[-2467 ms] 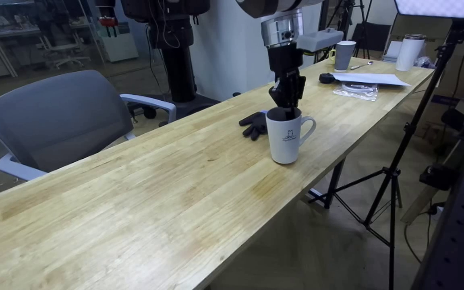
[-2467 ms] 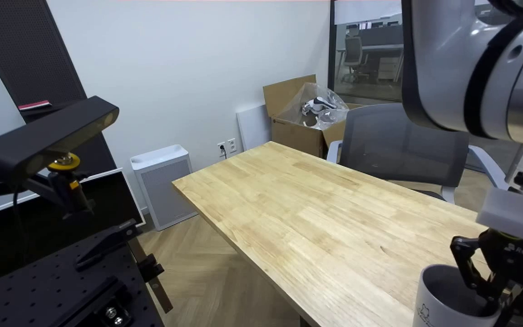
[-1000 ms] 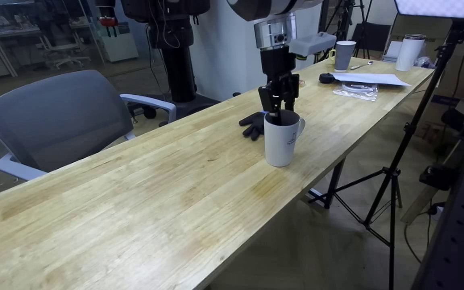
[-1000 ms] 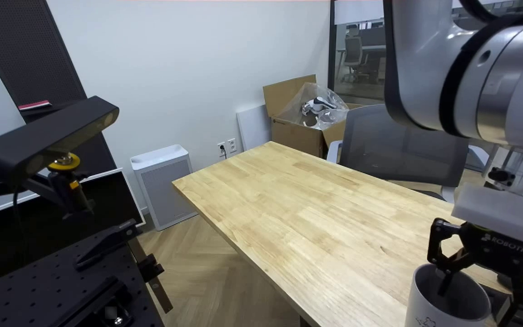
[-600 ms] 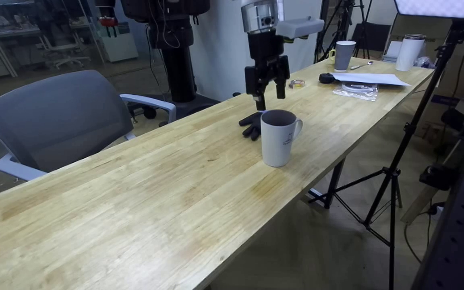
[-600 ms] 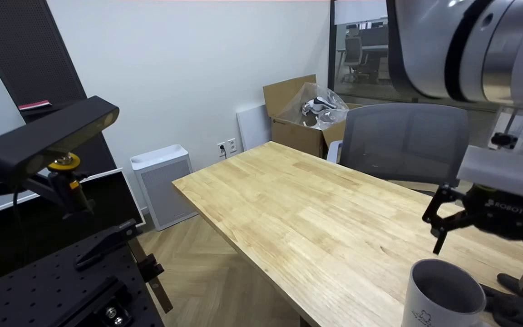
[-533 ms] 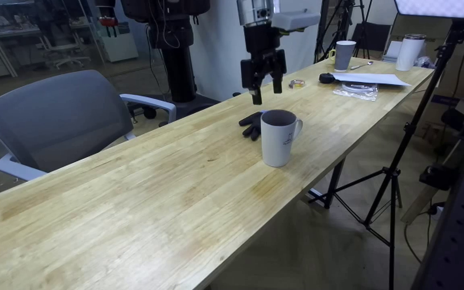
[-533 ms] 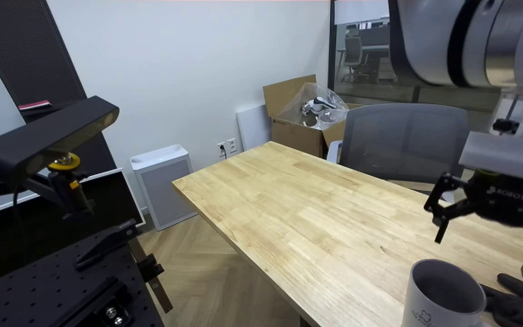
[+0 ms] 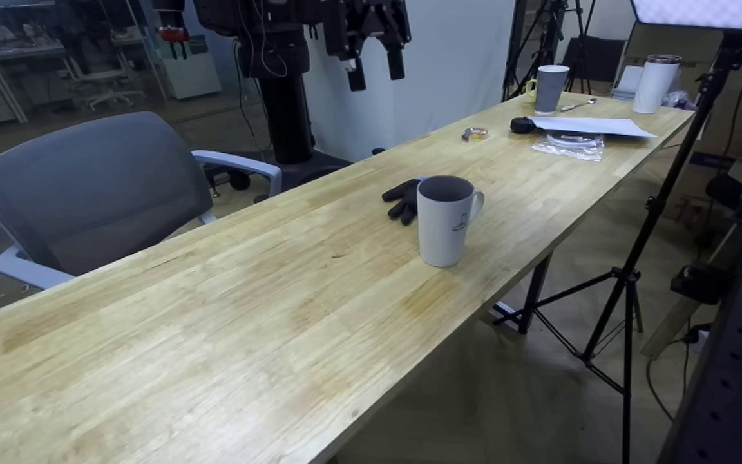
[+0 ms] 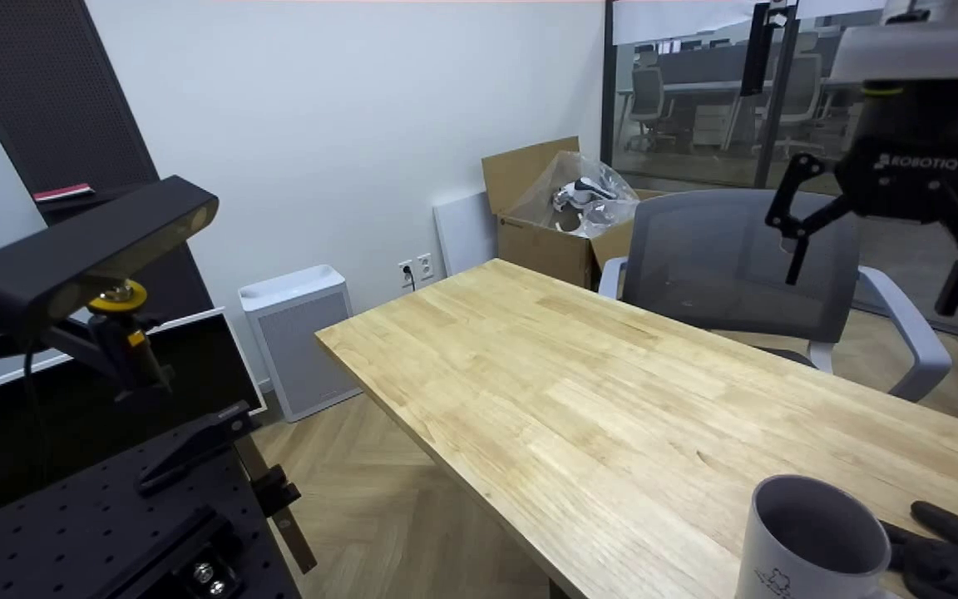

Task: Pick the cup and move it to the right on the table

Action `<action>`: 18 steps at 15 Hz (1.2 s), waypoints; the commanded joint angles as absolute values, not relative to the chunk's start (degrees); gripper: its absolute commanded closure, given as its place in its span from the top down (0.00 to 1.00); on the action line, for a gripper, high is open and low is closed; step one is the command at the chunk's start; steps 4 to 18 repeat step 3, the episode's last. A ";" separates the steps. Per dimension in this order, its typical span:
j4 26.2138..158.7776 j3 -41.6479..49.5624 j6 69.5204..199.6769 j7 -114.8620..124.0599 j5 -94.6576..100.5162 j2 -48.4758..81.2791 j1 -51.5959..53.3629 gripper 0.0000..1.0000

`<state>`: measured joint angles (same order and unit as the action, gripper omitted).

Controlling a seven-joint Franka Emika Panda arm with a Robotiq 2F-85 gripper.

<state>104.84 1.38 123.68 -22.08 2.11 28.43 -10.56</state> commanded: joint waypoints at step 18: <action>104.21 1.30 121.99 -21.45 2.13 28.18 -9.49 1.00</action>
